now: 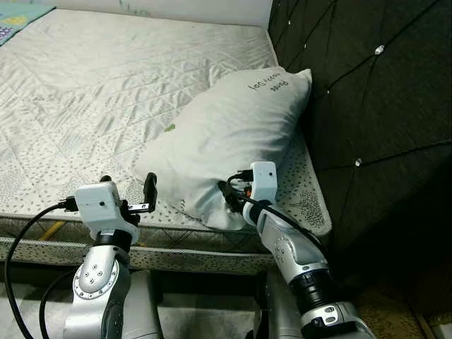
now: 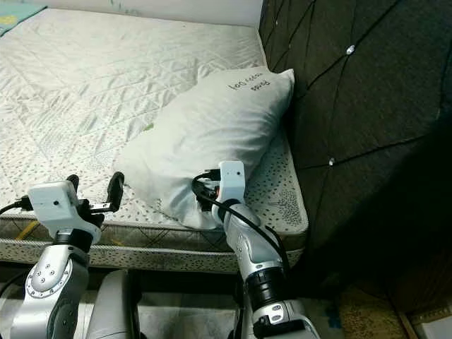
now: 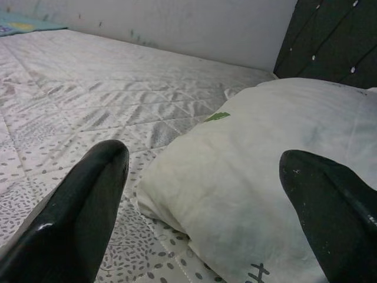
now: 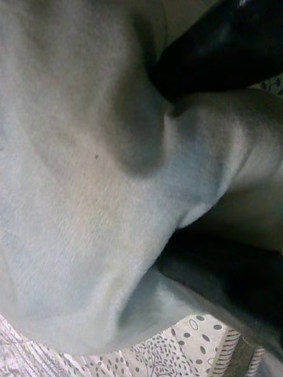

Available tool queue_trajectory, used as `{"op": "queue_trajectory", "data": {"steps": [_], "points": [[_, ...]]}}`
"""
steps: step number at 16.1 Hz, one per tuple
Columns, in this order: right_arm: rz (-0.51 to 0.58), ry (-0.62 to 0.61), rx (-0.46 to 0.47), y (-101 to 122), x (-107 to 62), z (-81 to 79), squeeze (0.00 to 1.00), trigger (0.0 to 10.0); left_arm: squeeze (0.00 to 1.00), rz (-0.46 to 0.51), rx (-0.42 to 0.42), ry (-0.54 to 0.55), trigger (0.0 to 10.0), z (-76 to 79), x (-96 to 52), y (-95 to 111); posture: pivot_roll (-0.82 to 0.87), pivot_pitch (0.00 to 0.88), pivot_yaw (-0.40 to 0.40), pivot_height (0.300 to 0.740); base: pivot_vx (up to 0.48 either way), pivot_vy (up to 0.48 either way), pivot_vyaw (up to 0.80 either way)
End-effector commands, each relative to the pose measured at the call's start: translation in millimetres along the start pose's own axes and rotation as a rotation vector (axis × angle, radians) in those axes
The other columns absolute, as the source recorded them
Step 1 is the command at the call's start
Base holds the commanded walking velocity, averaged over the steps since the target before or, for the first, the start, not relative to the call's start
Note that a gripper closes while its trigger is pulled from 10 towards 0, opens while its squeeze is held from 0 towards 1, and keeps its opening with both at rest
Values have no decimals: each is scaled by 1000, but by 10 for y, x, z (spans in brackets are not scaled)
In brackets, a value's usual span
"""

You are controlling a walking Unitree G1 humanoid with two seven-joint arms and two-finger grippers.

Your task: Clean up the room

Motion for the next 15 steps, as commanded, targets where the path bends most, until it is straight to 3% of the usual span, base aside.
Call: {"op": "queue_trajectory", "data": {"steps": [1,9,15], "points": [[54,28,10,168,55,-135,0,0,0,-1,5,-5,10000,16,17,-2,92,35,-60,532,0,0,0],[70,0,-22,205,104,-34,0,0,0,8,4,-10,10000,21,81,8,81,20,-54,532,0,0,0],[157,-215,-45,571,85,649,0,0,0,8,9,-11,10000,8,94,7,72,21,-42,532,0,0,0]]}}
Point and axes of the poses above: a point about 5 cm out from each wrist's last joint towards the gripper, its own x axis pointing out of the wrist towards the gripper, its own y axis along the axis of the wrist's last joint, z = x × y, the point moved 1 cm from there along x, pointing out of the wrist towards the gripper, and after that the axes turned 4 degrees about -x, right-handed, at the moved point
